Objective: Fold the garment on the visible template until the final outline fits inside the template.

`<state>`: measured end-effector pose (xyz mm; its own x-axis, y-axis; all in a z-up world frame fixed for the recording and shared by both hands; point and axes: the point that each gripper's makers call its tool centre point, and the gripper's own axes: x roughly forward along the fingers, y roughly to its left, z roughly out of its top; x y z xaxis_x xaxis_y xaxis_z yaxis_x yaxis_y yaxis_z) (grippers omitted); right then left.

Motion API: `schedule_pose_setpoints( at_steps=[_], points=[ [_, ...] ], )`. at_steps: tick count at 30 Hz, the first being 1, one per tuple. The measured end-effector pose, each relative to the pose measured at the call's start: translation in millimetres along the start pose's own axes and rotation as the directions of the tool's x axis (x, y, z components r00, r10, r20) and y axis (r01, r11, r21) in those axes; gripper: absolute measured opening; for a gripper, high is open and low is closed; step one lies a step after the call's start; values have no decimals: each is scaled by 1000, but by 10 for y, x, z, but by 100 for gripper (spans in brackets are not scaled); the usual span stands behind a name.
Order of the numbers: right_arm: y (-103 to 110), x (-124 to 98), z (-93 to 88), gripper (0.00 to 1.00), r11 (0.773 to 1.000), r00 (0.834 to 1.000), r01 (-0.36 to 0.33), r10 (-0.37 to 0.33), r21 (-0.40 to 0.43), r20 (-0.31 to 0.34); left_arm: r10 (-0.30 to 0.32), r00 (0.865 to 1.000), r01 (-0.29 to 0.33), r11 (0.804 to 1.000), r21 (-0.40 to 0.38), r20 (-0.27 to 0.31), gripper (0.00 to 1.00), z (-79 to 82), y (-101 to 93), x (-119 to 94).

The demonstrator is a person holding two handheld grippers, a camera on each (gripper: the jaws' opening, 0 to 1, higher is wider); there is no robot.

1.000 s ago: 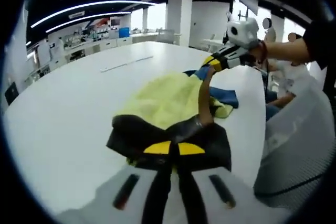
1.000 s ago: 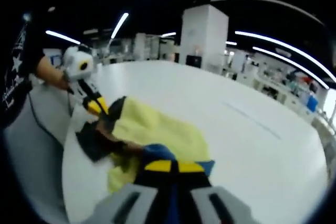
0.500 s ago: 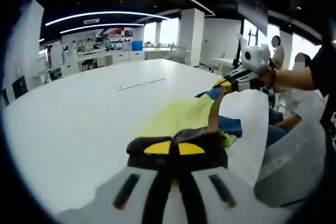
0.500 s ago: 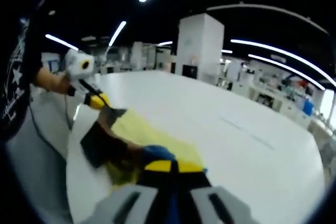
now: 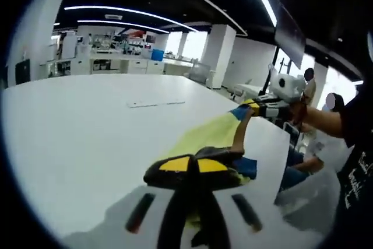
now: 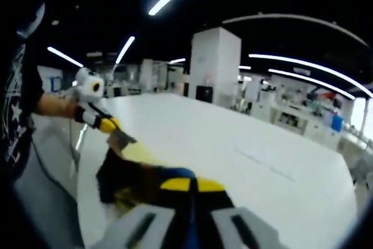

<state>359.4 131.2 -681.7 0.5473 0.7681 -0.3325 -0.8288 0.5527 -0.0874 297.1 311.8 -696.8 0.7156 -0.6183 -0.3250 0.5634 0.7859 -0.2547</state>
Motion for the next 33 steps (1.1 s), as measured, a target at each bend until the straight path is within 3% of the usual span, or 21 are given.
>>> schedule_pose_setpoints(
  at_steps=[5,10,14,26,30,33],
  points=[
    [-14,7,88,0,1000,1000,9,-9,-4,3,-12,1000,12,1000,-19,26,0,84,37,-22],
    [-48,32,145,0,1000,1000,20,-20,-22,-10,19,999,-19,1000,-3,49,0,206,114,-5],
    [-165,51,140,0,997,997,60,-62,-42,-46,26,996,-20,997,-70,81,0,357,190,22],
    [-432,193,350,0,989,990,143,-143,42,10,49,989,-31,991,-130,140,0,800,416,190],
    [-517,270,475,0,982,985,159,-165,103,56,66,983,-33,981,-193,170,0,923,521,304],
    [-583,369,533,0,981,982,175,-179,78,53,102,980,-66,977,-202,173,0,980,650,406]
  ],
)
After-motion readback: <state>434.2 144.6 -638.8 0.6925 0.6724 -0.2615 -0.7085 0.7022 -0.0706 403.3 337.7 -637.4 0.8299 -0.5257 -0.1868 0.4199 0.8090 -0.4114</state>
